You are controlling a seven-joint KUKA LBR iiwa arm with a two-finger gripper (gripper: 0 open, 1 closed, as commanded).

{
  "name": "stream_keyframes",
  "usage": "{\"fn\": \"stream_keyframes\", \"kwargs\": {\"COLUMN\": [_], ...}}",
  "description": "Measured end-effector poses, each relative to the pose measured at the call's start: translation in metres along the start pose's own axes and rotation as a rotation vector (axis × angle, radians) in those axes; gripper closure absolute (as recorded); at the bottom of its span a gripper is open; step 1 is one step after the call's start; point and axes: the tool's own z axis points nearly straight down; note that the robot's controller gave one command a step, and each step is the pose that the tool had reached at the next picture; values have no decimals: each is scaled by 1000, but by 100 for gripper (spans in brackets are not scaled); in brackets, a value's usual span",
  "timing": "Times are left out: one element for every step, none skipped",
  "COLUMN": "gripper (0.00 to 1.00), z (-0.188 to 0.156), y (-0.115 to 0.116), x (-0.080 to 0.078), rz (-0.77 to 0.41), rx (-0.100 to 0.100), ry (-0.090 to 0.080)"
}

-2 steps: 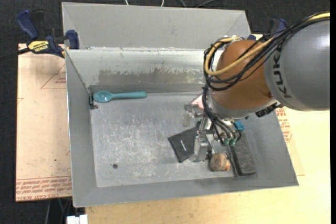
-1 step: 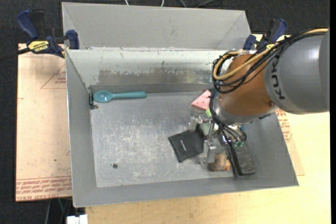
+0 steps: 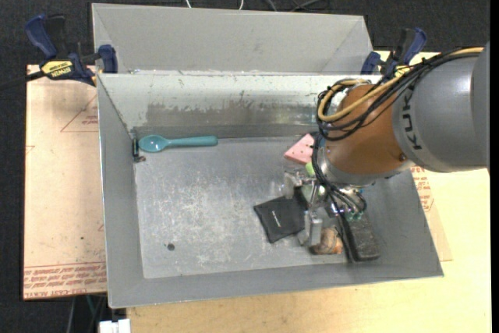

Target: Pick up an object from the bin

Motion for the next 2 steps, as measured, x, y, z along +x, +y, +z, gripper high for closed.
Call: {"fn": "stream_keyframes", "kwargs": {"gripper": [0, 0], "z": [-6, -12], "y": [2, 17], "x": [0, -4], "rz": [9, -324], "rx": [0, 1], "ry": [1, -3]}}
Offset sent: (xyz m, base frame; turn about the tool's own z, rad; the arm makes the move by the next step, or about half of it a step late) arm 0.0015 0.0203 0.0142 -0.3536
